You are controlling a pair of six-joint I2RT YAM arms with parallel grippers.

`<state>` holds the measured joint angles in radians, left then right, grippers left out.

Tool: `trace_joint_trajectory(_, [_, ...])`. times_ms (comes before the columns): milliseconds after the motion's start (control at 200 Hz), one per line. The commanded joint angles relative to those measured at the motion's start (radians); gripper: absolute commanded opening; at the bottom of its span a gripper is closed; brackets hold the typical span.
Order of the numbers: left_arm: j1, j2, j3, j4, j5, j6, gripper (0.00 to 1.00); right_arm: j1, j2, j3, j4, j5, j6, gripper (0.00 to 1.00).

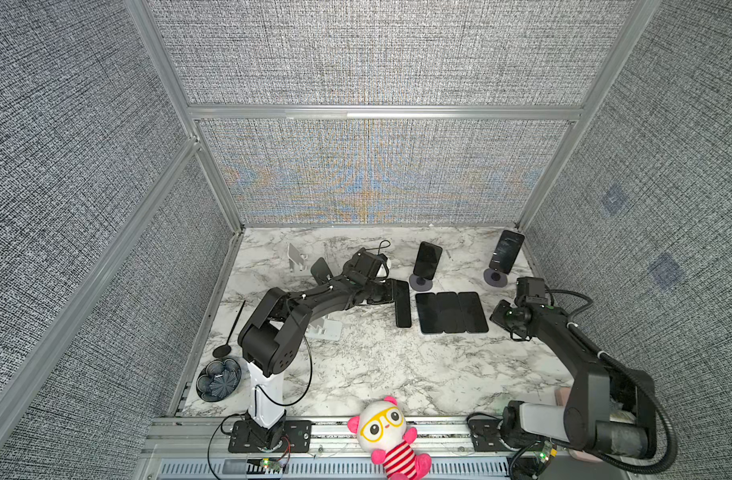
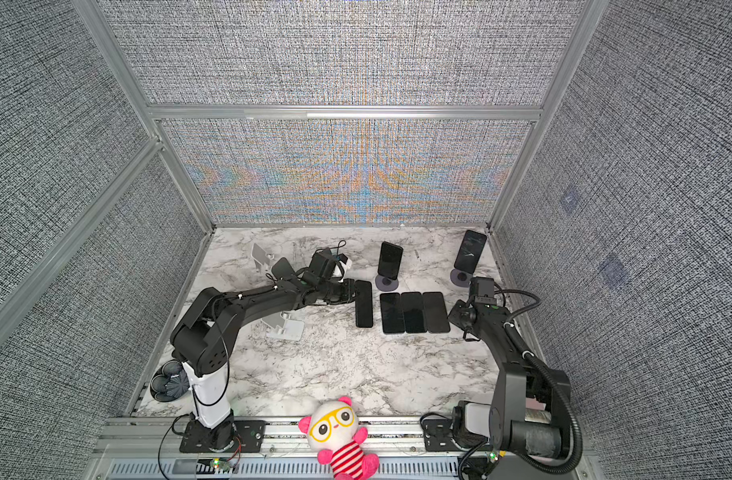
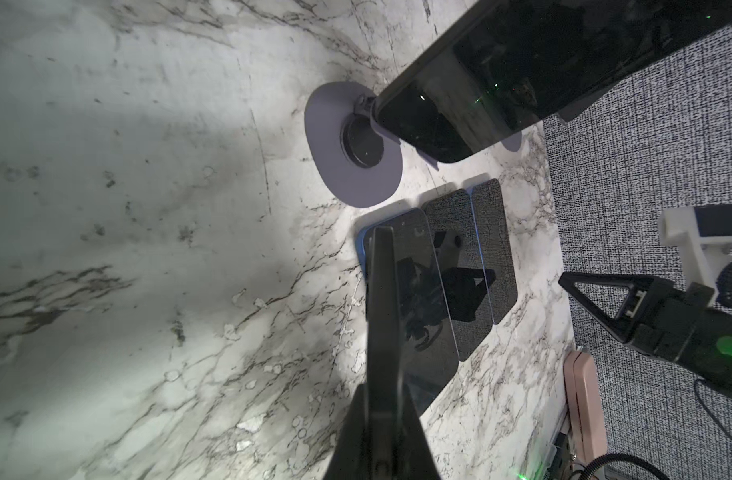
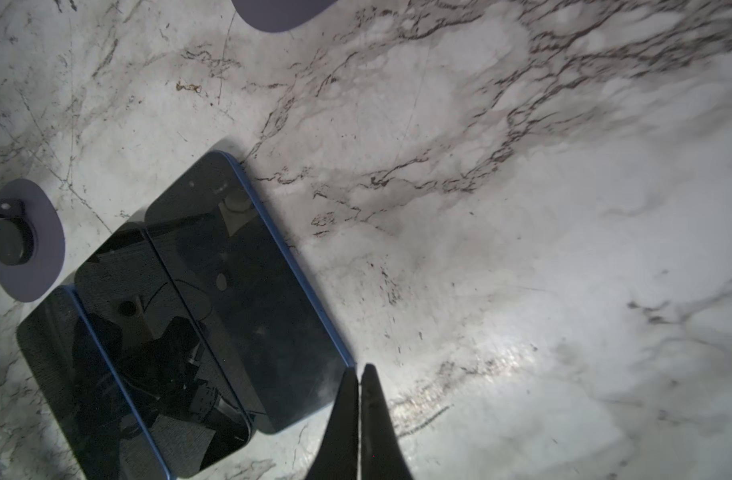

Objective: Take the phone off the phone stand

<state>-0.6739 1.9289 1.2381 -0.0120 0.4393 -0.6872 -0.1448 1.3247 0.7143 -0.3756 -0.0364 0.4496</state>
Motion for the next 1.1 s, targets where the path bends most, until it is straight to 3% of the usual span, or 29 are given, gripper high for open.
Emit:
trace_joint_trajectory(0, [-0.006,0.014,0.012,0.018,0.003,-0.009,0.00,-0.003,0.034,-0.006,0.094,-0.050,0.023,0.00])
trace_joint_trajectory(685, [-0.010,0.124,0.046,-0.004,0.019,-0.080,0.00,-0.003,0.139,0.039,0.107,-0.085,0.015,0.00])
trace_joint_trajectory(850, [-0.010,0.144,0.059,-0.029,0.007,-0.093,0.07,-0.003,0.146,0.044,0.104,-0.085,0.015,0.02])
trace_joint_trajectory(1090, [-0.010,0.161,0.054,-0.029,-0.022,-0.122,0.09,-0.003,0.163,0.051,0.098,-0.099,0.018,0.05])
